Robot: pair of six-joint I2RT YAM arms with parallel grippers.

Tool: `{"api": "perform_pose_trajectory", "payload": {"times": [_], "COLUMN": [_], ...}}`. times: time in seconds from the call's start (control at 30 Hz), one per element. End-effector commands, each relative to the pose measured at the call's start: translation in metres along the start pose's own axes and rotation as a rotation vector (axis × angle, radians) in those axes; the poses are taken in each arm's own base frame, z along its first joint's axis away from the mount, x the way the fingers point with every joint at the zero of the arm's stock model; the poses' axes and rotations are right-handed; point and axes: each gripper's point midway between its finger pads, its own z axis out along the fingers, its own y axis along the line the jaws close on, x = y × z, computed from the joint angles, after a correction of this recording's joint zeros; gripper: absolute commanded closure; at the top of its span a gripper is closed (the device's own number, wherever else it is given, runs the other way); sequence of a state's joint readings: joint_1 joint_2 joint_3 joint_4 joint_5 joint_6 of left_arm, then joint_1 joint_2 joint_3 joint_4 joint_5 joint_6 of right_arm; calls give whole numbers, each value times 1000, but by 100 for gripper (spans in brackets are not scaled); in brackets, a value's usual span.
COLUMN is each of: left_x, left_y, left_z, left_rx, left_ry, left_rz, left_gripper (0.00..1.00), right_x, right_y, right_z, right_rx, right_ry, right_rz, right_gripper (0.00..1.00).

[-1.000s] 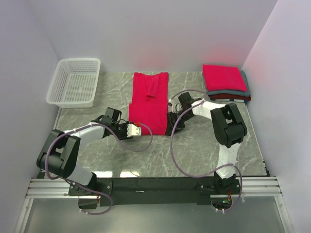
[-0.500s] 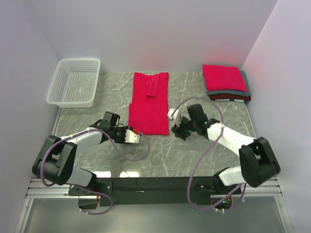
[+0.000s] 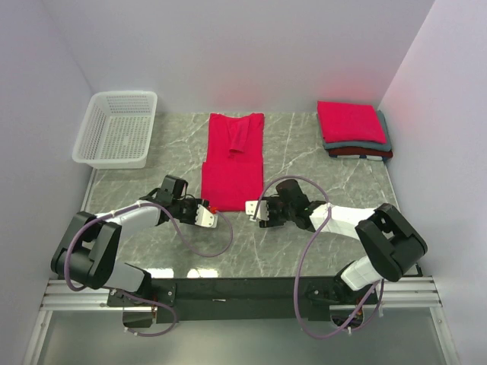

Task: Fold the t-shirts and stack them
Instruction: Fold the tshirt

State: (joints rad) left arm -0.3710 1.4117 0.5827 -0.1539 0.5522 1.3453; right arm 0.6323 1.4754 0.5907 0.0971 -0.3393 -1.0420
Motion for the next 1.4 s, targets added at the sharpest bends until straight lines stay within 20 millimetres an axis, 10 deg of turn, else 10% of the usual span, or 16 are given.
{"api": "perform_pose_trajectory", "payload": {"times": [0.0, 0.7, 0.97, 1.1, 1.37], "left_x": [0, 9, 12, 2, -31], "left_y": [4, -3, 7, 21, 60], "left_z": [4, 12, 16, 11, -30], "left_rx": [6, 36, 22, 11, -59], "left_ry": [-5, 15, 30, -3, -95], "left_rz": [37, 31, -14, -79, -126], "left_gripper": [56, 57, 84, 99, 99], "right_x": [-10, -11, -9, -20, -55], "right_y": [-26, -16, -21, -36, -86], "right_z": [1, 22, 23, 11, -32], "right_rx": [63, -2, -3, 31, 119], "right_ry": [-12, 55, 88, 69, -32], "right_rz": [-100, -265, -224, -90, 101], "right_gripper": [44, 47, 100, 100, 100]}}
